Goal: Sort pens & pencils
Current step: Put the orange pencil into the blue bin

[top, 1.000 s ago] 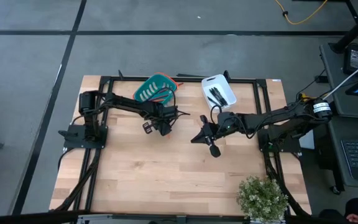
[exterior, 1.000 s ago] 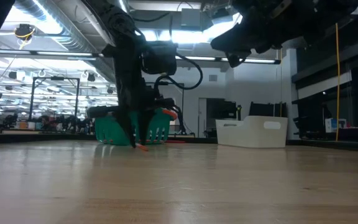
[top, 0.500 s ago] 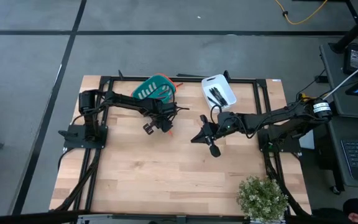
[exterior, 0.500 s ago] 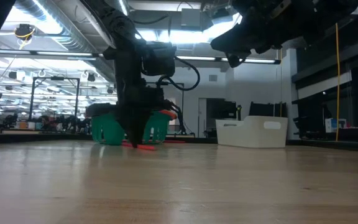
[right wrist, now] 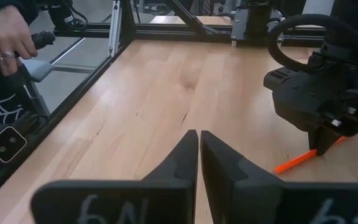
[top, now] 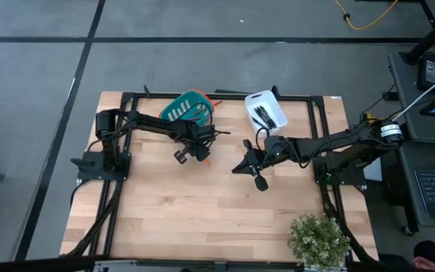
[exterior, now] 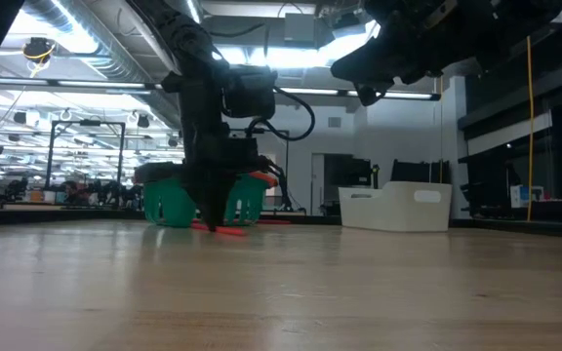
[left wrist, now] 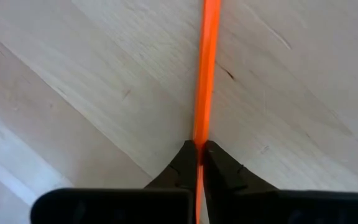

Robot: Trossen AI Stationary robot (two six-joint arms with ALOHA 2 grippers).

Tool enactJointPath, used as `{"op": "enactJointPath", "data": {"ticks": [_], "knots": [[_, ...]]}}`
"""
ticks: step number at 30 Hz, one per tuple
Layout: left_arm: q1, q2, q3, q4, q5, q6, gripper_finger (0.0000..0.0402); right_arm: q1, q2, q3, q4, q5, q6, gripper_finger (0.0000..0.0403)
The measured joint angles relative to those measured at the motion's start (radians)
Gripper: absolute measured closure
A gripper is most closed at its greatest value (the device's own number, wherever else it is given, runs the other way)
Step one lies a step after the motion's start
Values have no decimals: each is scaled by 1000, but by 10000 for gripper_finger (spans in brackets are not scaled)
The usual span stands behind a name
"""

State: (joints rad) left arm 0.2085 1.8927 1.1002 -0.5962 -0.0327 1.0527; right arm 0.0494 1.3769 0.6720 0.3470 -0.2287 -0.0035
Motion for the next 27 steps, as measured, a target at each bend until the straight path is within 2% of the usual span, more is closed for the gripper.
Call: {"op": "enactJointPath", "data": {"ticks": [7, 14, 18, 23, 27], "knots": [[-11, 4, 56, -22, 3, -15, 401, 0, 0, 0, 0, 0, -1, 382], [-67, 11, 119, -23, 25, -15, 398, 0, 0, -1, -14, 0, -1, 382], [-88, 10, 153, -43, -8, -15, 398, 0, 0, -1, -24, 0, -1, 382], [-104, 8, 186, -90, -116, -15, 399, 0, 0, -1, -28, 0, 13, 382], [-104, 8, 204, -121, -134, -29, 400, 0, 0, -1, -34, 0, 25, 382]]}}
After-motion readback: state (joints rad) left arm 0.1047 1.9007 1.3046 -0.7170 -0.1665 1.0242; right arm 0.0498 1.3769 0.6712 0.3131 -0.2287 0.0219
